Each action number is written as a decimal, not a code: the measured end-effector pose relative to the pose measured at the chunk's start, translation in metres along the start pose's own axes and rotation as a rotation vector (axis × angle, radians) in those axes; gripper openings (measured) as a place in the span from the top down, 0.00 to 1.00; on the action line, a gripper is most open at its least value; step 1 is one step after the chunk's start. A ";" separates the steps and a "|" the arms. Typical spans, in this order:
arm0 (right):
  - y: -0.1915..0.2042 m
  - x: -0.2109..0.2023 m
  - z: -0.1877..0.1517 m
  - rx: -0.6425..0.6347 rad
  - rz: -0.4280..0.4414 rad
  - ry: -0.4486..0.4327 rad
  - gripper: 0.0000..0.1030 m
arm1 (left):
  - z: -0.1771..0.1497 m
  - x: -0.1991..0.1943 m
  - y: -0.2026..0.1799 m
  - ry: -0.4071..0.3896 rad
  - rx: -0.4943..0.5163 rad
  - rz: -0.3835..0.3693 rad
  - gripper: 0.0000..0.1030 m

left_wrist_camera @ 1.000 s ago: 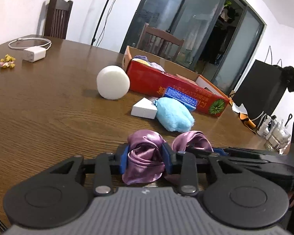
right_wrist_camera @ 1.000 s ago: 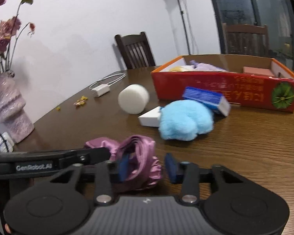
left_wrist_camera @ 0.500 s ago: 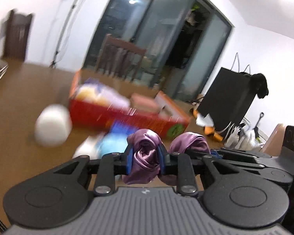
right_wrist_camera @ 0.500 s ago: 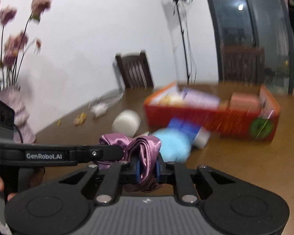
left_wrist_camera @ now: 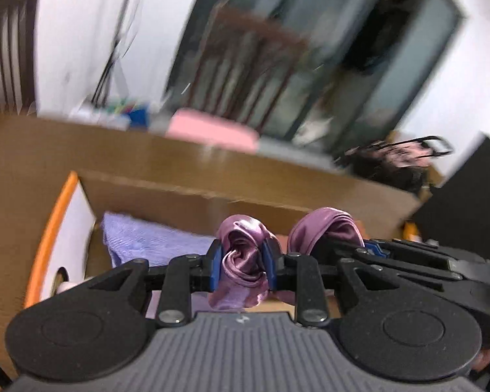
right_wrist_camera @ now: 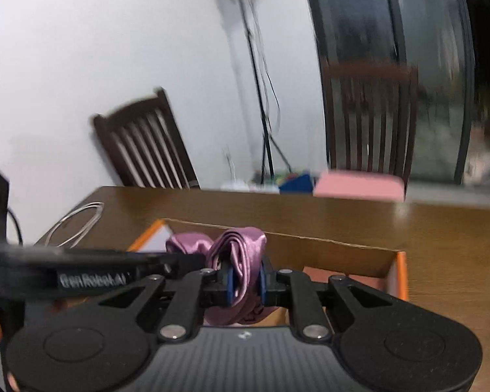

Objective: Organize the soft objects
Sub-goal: 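Lift the pink scrunchie with both grippers and carry it over the box, then lower the scrunchie into the box and open both grippers, then withdraw both grippers from the box toward the blue-and-white small box, then close both grippers on the blue-and-white small box, then lift the blue-and-white box with both grippers and carry it over the cardboard box, then lower the blue-and-white box into the cardboard box and open both grippers, then withdraw both grippers from the box toward the blue plush, then close both grippers on the blue plush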

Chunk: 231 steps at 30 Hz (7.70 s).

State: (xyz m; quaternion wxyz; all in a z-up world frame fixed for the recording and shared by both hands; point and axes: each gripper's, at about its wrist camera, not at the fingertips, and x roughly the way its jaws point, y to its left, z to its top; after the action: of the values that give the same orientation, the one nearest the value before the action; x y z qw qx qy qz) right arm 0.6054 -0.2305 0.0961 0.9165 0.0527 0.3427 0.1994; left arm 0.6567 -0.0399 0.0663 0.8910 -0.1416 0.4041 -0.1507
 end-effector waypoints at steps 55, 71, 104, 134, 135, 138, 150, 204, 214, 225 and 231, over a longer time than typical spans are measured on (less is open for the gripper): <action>0.137 -0.271 -0.322 -0.143 0.083 -0.176 0.17 | -0.366 -0.325 0.041 -0.364 0.310 0.214 0.06; 0.106 -0.191 -0.258 0.040 0.108 -0.195 0.35 | -0.258 -0.223 0.019 -0.296 0.306 0.007 0.34; 0.113 -0.207 -0.292 -0.003 0.218 -0.060 0.74 | -0.324 -0.238 0.001 -0.203 0.031 -0.135 0.71; 0.104 -0.205 -0.337 0.147 0.203 -0.017 0.69 | -0.364 -0.228 0.013 -0.061 -0.031 -0.145 0.69; 0.103 -0.205 -0.334 0.151 0.201 -0.020 0.70 | -0.361 -0.227 0.010 -0.068 -0.020 -0.140 0.69; 0.100 -0.209 -0.321 0.150 0.194 -0.057 0.71 | -0.344 -0.227 0.002 -0.098 -0.002 -0.158 0.69; 0.057 -0.169 -0.143 0.063 0.169 -0.246 0.72 | -0.148 -0.174 -0.028 -0.240 0.071 -0.195 0.68; 0.130 -0.308 -0.273 -0.103 0.043 -0.192 0.31 | -0.345 -0.352 0.011 -0.360 0.302 0.096 0.18; 0.125 -0.278 -0.318 -0.054 0.054 -0.157 0.24 | -0.364 -0.304 0.014 -0.254 0.236 0.058 0.19; 0.095 -0.156 -0.250 0.060 0.145 -0.098 0.25 | -0.286 -0.206 0.027 -0.190 0.125 -0.039 0.43; 0.082 -0.092 -0.221 0.126 0.227 -0.076 0.34 | -0.271 -0.170 0.046 -0.183 0.067 -0.070 0.54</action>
State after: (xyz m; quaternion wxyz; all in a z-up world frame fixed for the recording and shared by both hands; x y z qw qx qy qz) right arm 0.3719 -0.2013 0.0028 0.8952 0.1564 0.3114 0.2778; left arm 0.3504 0.0320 -0.0079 0.9227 -0.1390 0.3103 -0.1818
